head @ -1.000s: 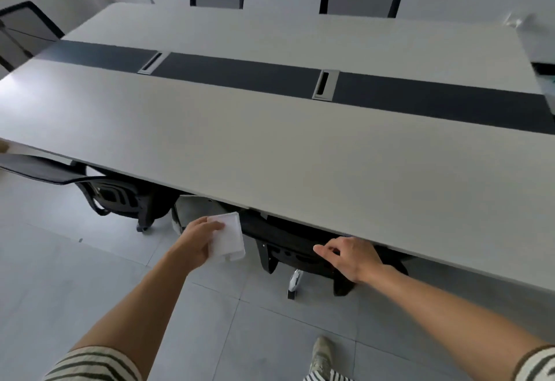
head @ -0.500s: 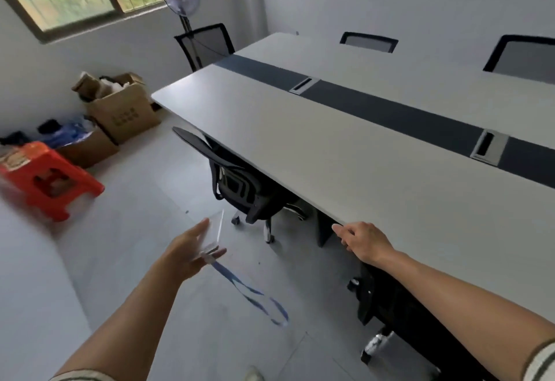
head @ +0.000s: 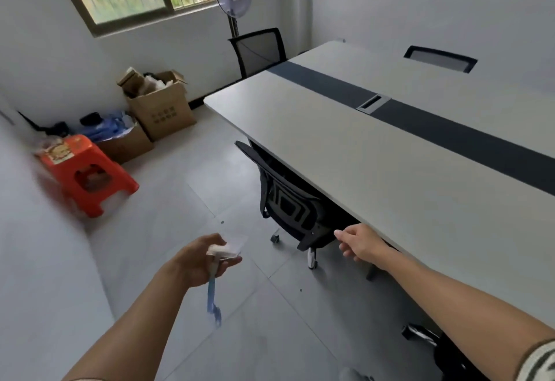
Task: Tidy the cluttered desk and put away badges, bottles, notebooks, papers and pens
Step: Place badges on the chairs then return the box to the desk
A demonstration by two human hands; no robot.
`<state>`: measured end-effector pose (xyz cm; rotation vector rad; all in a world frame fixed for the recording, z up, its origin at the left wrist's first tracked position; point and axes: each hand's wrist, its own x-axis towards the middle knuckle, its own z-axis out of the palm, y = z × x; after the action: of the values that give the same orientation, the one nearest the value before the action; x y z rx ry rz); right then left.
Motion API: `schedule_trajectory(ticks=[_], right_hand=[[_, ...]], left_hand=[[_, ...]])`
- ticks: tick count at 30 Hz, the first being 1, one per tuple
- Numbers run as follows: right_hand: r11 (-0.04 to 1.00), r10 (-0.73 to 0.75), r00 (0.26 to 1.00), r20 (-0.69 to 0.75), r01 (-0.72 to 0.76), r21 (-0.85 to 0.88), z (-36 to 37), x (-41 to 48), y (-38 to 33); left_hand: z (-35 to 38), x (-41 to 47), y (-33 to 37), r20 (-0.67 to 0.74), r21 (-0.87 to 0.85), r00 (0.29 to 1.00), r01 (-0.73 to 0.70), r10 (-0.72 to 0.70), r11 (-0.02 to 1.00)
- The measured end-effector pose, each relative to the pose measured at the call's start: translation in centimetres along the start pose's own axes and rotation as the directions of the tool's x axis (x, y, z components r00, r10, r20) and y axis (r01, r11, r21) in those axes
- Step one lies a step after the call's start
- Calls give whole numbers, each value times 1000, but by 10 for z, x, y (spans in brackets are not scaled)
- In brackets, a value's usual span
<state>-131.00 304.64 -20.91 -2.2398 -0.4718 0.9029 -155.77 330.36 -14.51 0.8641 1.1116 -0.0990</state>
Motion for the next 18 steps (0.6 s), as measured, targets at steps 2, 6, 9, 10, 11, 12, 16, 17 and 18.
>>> schedule_trajectory(ticks=[2,6,9,10,11,12,16,17,18], right_hand=[[997,-34,999,1,34,-67,0,24,-15],[974,-104,992,-72,87,-207,3,93,-63],[959,-118,991,-57,98,-267,10,154,-100],[958,-94,995,-25,84,-275,14,170,-109],[955,-63,998,16,65,-291,19,183,-117],[952,-31,998,62,48,-303,24,201,-125],[920,46,975,219,44,-389,41,247,-146],[909,73,967,242,35,-415,46,253,-148],[890,110,961,255,19,-455,55,261,-148]], left_hand=[[-2,18,19,-101,99,993,-51,61,994],[-10,73,69,-222,459,931,-162,289,874],[-15,117,121,-245,525,915,-152,320,837],[-17,130,136,-247,533,916,-145,317,834],[-16,140,149,-247,550,915,-139,320,823],[-16,154,167,-243,574,917,-127,317,809],[-16,204,219,-234,640,912,-117,338,760],[-17,216,228,-234,643,908,-123,347,756],[-17,228,237,-230,644,912,-118,339,756]])
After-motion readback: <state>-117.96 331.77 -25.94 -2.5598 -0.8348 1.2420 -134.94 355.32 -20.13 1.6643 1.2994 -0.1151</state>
